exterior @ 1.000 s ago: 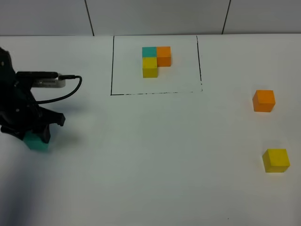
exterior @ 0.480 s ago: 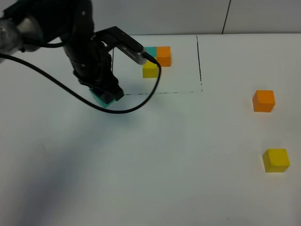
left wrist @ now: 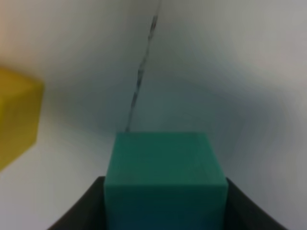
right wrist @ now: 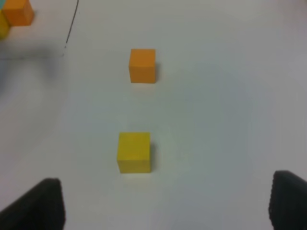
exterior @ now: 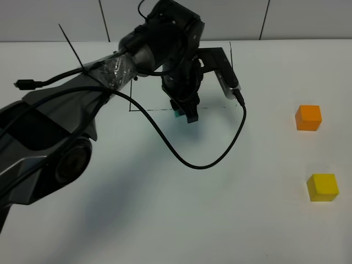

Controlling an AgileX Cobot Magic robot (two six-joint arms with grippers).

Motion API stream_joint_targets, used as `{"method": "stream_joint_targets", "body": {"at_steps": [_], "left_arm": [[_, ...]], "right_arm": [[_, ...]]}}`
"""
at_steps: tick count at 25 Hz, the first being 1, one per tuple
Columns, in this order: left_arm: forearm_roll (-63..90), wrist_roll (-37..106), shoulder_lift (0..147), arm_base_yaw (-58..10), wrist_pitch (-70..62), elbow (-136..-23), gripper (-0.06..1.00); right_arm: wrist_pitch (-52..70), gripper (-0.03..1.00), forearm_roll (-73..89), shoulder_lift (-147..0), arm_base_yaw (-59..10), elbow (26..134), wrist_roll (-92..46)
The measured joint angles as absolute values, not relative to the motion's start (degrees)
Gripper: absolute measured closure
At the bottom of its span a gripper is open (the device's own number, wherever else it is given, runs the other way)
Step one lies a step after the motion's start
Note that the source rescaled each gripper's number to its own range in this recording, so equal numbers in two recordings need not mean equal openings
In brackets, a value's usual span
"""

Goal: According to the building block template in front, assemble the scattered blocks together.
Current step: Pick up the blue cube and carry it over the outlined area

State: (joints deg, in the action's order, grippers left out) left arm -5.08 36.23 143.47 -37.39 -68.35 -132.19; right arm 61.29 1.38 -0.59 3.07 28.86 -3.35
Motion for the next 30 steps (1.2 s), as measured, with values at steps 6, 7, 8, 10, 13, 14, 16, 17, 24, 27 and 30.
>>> {"method": "stream_joint_targets", "body": {"at_steps": [6, 7, 8, 10, 13, 14, 16, 17, 24, 27, 30], "left_arm": [[-1.28, 45.07, 146.21, -37.97, -68.4, -135.27, 0.93], [-1.21, 45.56, 146.33, -37.97, -68.4, -135.27, 0.93], [-1.21, 45.83, 146.46, -37.97, -68.4, -135.27, 0.93], [-1.21, 46.13, 146.7, -37.97, -68.4, -135.27, 0.93], [-1.44, 46.34, 147.32, -37.97, -68.4, -135.27, 0.93], [-1.43, 46.33, 147.73, -37.97, -68.4, -135.27, 0.93], [-1.43, 46.4, 148.49, -37.97, -68.35, -135.27, 0.93], [-1.43, 46.4, 148.96, -37.97, -68.35, -135.27, 0.93], [-1.43, 47.42, 149.22, -37.97, -68.35, -135.52, 0.93], [-1.31, 47.73, 149.27, -37.97, -68.35, -135.52, 0.93], [-1.15, 47.79, 149.27, -37.97, -68.35, -135.57, 0.93]], "right_arm": [[61.29, 0.24, 1.38, -0.59, 3.07, 28.86, -3.35], [61.29, 0.24, 1.38, -0.59, 3.07, 28.86, -3.35], [61.29, 0.24, 1.38, -0.59, 3.07, 28.86, -3.33], [61.29, 0.24, 1.38, -0.59, 3.07, 28.86, -3.34], [61.29, 0.24, 1.38, -0.59, 3.07, 28.86, -3.34], [61.29, 0.24, 1.38, -0.59, 3.07, 28.86, -3.34], [61.29, 0.24, 1.38, -0.59, 3.07, 28.86, -3.34], [61.29, 0.24, 1.38, -0.59, 3.07, 28.86, -3.34], [61.29, 0.24, 1.38, -0.59, 3.07, 28.86, -3.3], [61.29, 0.24, 1.38, -0.59, 3.07, 28.86, -3.3], [61.29, 0.24, 1.38, -0.59, 3.07, 28.86, -3.28]]}}
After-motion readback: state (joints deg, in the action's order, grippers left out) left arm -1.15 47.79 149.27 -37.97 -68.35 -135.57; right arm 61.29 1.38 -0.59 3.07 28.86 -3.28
